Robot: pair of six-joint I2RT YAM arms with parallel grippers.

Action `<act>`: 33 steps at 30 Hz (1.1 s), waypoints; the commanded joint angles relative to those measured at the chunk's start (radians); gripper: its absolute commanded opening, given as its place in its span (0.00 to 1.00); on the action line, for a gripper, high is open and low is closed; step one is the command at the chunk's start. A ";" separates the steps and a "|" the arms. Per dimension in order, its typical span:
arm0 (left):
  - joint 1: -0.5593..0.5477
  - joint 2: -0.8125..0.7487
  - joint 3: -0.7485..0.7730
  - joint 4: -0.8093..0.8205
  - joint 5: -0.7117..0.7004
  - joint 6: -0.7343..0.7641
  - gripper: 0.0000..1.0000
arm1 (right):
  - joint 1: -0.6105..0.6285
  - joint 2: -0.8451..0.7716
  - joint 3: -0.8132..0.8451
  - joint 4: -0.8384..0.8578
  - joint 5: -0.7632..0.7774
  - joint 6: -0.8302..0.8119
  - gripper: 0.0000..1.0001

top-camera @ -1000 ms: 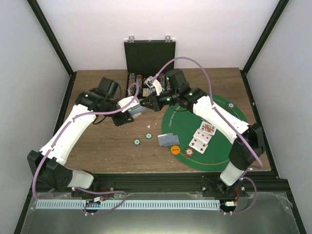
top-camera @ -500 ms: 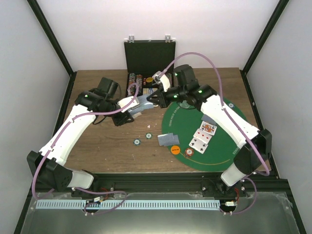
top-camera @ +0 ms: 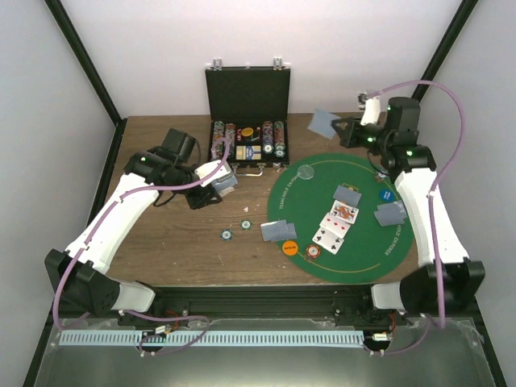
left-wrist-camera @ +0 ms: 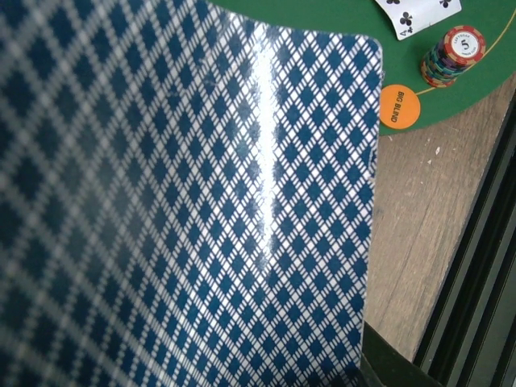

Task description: Distribute texas hold em gaming equipment

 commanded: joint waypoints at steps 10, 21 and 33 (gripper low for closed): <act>-0.004 -0.015 -0.020 0.014 0.032 0.003 0.35 | -0.332 0.516 0.061 -0.176 0.126 -0.117 0.01; -0.004 0.013 -0.017 0.017 0.016 0.004 0.35 | -0.332 0.703 0.112 -0.244 0.206 -0.194 0.01; -0.004 0.021 -0.012 0.018 0.018 0.000 0.35 | -0.308 0.761 0.099 -0.245 0.334 -0.213 0.05</act>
